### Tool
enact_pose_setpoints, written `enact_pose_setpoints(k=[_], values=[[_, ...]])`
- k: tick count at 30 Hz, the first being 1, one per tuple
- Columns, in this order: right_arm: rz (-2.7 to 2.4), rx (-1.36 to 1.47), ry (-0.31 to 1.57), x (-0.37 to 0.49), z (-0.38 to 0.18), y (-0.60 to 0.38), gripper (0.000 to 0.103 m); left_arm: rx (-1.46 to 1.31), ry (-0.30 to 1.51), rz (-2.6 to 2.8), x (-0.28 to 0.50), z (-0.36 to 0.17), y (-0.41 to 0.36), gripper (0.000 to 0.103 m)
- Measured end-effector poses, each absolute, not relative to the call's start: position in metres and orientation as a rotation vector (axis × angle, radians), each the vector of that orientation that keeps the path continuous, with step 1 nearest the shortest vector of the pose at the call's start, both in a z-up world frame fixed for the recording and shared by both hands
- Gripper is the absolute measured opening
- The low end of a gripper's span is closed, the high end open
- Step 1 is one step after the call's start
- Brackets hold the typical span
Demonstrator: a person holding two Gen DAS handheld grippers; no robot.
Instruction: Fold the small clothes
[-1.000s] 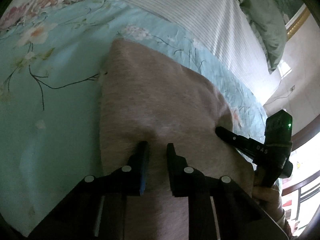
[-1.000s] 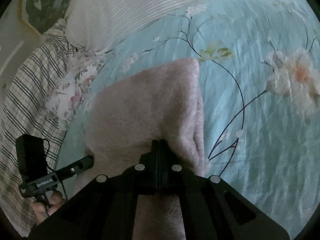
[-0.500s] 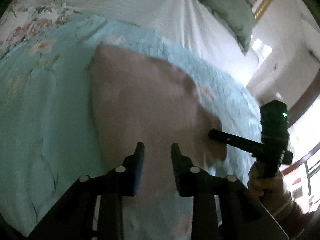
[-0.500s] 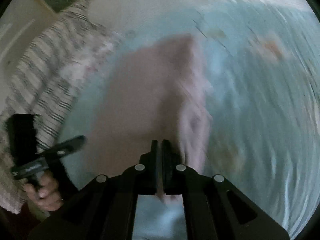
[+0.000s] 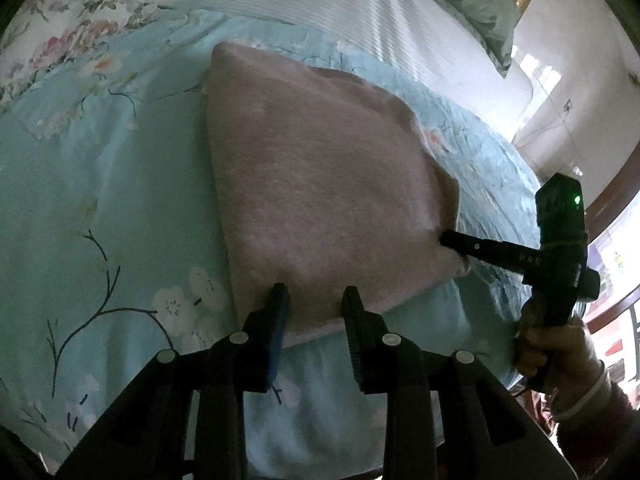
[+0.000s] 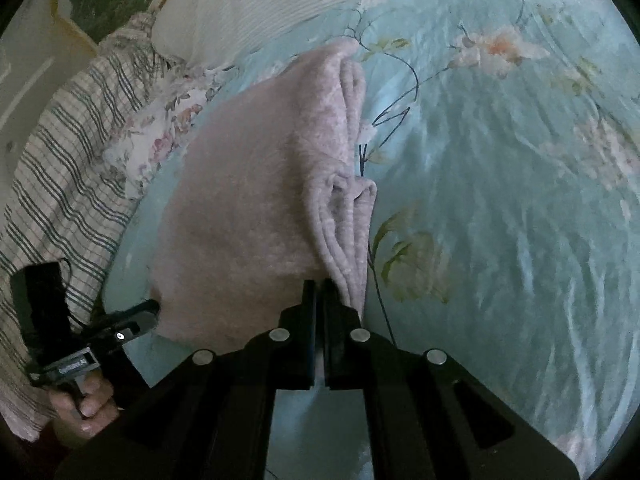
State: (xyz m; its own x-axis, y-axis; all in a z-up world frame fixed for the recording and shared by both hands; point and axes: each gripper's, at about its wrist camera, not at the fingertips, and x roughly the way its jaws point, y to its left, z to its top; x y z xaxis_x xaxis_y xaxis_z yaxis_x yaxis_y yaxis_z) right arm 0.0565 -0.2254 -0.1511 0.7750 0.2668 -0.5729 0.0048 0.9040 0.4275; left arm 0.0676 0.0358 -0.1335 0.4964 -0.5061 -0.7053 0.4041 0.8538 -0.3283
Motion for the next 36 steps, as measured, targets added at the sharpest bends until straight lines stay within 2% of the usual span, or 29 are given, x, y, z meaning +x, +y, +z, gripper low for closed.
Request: enact_pose_setpoints(k=[8, 21, 24, 25, 26, 27, 28, 29, 30, 31, 34, 36], values=[[0.064, 0.232, 0.694, 0.054, -0.145, -0.203, 0.003, -0.126, 0.901, -0.541, 0.076, -0.139, 0.036, 0.028], [0.038, 0.25, 0.699, 0.035, -0.139, -0.197, 0.004, -0.098, 0.907, -0.502, 0.064, -0.134, 0.042, 0.029], [0.033, 0.259, 0.697, 0.025, -0.137, -0.198, 0.004, -0.085, 0.906, -0.484, 0.058, -0.13, 0.043, 0.034], [0.027, 0.262, 0.698, 0.022, -0.137, -0.197, 0.004, -0.08, 0.906, -0.472, 0.055, -0.13, 0.044, 0.041], [0.021, 0.267, 0.7, 0.017, -0.137, -0.197, 0.005, -0.074, 0.906, -0.461, 0.052, -0.129, 0.045, 0.052], [0.022, 0.275, 0.701, 0.012, -0.137, -0.197, 0.009, -0.07, 0.902, -0.45, 0.049, -0.129, 0.046, 0.058], [0.023, 0.286, 0.705, 0.005, -0.139, -0.198, 0.02, -0.074, 0.894, -0.449, 0.045, -0.127, 0.048, 0.068], [0.021, 0.291, 0.708, 0.001, -0.139, -0.198, 0.029, -0.078, 0.887, -0.45, 0.041, -0.127, 0.05, 0.073], [0.019, 0.293, 0.708, -0.004, -0.139, -0.197, 0.049, -0.079, 0.884, -0.446, 0.038, -0.126, 0.052, 0.074], [0.017, 0.292, 0.704, -0.01, -0.14, -0.196, 0.061, -0.076, 0.883, -0.434, 0.034, -0.126, 0.055, 0.078], [0.008, 0.275, 0.697, -0.026, -0.141, -0.191, 0.066, -0.067, 0.894, -0.398, 0.028, -0.129, 0.059, 0.081], [0.014, 0.273, 0.703, -0.031, -0.141, -0.189, 0.076, -0.056, 0.905, -0.385, 0.024, -0.132, 0.061, 0.081]])
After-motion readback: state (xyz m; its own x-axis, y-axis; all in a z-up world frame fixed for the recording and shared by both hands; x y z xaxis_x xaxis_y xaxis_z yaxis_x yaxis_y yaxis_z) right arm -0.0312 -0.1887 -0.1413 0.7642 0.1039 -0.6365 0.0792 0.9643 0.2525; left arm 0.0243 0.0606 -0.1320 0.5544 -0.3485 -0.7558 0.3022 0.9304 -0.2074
